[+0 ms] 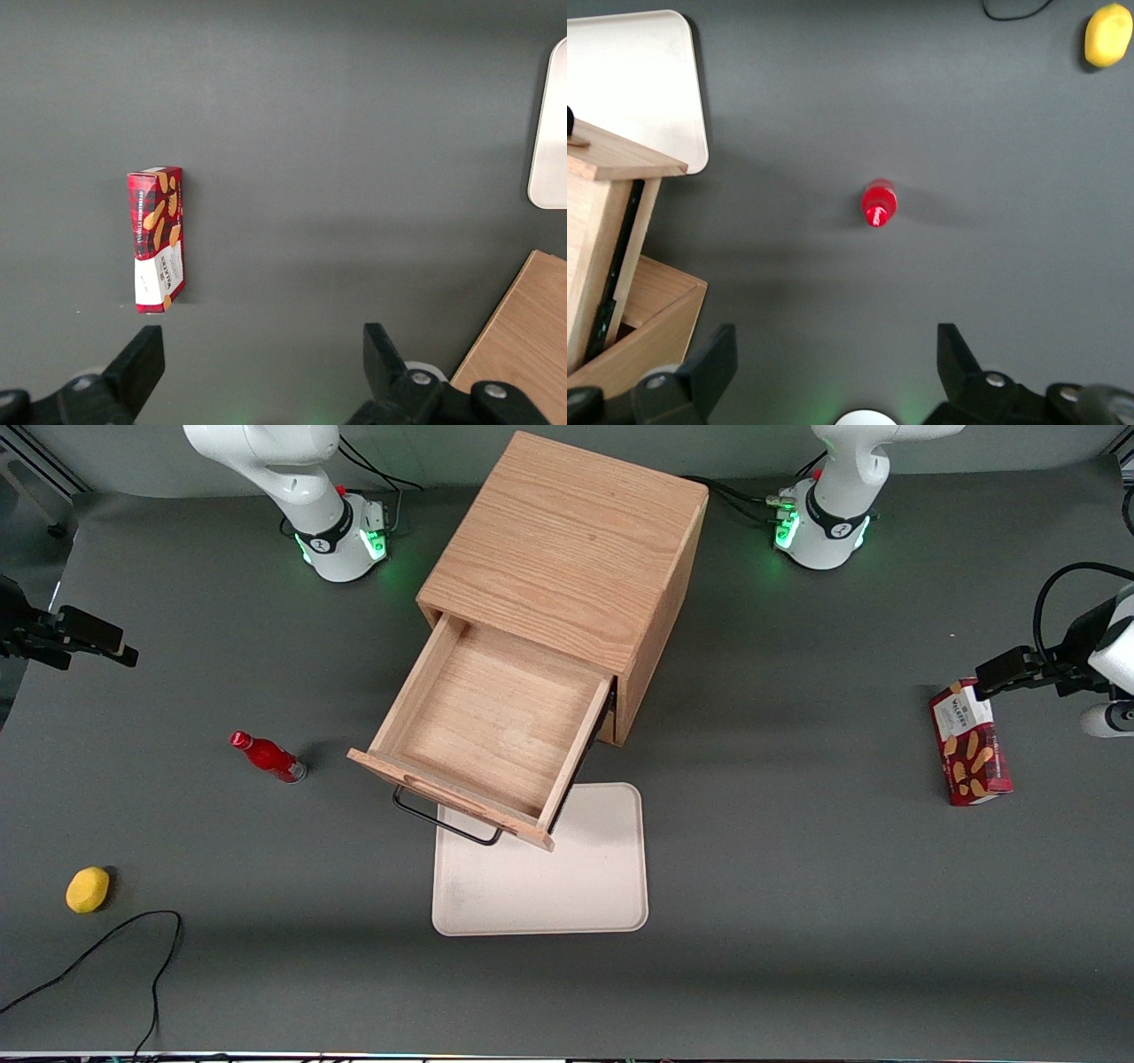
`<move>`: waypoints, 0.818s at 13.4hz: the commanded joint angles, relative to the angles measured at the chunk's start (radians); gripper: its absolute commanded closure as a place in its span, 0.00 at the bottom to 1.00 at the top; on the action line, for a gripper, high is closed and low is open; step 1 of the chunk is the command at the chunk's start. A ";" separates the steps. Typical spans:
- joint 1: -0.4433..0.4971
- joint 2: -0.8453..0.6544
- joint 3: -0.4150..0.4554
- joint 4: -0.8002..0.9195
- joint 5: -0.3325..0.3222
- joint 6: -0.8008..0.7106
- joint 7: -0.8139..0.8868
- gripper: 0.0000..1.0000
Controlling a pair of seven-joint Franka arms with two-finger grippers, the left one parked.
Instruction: Open upper drawer
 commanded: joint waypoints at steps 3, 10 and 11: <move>-0.026 0.104 0.129 0.114 -0.098 0.002 0.120 0.00; 0.051 0.155 0.016 0.166 -0.044 -0.014 0.111 0.00; 0.071 0.155 -0.012 0.171 -0.019 -0.017 0.094 0.00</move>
